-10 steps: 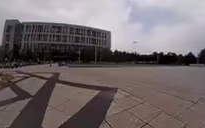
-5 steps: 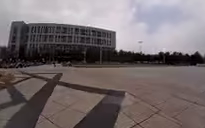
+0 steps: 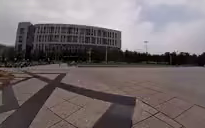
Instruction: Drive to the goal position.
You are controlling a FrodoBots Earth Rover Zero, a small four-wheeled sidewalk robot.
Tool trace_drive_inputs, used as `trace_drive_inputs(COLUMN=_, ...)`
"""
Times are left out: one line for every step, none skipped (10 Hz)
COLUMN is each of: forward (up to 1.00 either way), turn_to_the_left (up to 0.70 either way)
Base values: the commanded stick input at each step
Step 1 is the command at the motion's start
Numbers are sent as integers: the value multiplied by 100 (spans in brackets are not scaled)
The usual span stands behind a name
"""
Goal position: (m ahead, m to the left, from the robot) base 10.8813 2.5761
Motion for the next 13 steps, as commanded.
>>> trace_drive_inputs(forward=70, turn_to_the_left=14)
trace_drive_inputs(forward=70, turn_to_the_left=14)
trace_drive_inputs(forward=70, turn_to_the_left=14)
trace_drive_inputs(forward=70, turn_to_the_left=14)
trace_drive_inputs(forward=70, turn_to_the_left=14)
trace_drive_inputs(forward=70, turn_to_the_left=14)
trace_drive_inputs(forward=70, turn_to_the_left=14)
trace_drive_inputs(forward=70, turn_to_the_left=14)
trace_drive_inputs(forward=70, turn_to_the_left=14)
trace_drive_inputs(forward=70, turn_to_the_left=14)
trace_drive_inputs(forward=70, turn_to_the_left=14)
trace_drive_inputs(forward=70, turn_to_the_left=14)
trace_drive_inputs(forward=70, turn_to_the_left=14)
